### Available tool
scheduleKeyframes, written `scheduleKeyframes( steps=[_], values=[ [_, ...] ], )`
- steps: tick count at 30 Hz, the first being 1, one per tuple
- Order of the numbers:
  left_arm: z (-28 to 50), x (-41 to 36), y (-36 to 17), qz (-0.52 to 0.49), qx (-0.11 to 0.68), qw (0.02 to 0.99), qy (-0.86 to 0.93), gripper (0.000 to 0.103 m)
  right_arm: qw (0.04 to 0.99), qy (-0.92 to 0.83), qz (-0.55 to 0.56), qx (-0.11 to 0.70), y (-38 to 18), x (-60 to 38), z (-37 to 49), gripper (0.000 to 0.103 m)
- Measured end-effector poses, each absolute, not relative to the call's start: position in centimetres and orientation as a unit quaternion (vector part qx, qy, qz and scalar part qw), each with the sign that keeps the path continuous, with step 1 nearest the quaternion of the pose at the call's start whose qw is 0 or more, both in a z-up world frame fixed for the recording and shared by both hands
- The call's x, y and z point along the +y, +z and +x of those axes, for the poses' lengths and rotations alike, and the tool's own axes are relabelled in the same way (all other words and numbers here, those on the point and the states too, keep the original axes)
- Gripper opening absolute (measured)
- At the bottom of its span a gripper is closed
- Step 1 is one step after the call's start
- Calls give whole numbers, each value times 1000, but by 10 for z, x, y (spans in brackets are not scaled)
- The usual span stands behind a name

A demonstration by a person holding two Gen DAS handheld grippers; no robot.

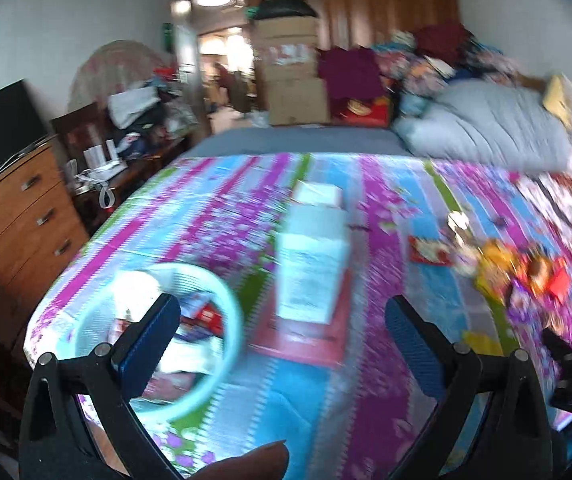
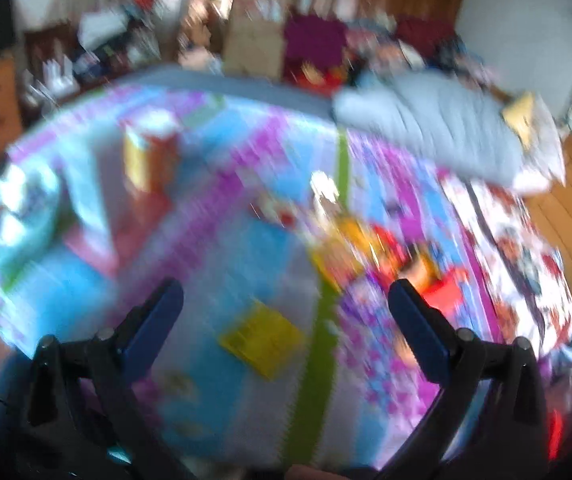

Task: Organize snacks
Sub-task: 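Move both tools back toward the snack heap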

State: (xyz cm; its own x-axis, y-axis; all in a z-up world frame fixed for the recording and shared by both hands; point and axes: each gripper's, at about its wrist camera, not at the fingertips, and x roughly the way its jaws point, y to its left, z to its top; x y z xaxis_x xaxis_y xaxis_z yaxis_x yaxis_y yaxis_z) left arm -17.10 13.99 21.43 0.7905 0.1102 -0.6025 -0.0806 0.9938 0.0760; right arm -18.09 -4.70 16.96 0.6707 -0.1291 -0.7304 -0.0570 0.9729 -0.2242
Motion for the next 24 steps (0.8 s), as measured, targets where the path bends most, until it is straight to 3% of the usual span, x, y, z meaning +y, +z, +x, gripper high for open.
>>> scheduleKeyframes(
  steps=[7,24],
  values=[
    [-156,80,168,38,371,928,-11,102,868,-36,-55,493,102,-110,-192,102],
    [-100,8,52,66,434,898,-42,102,855,-14,-22,518,43,-143,-176,102]
  ],
)
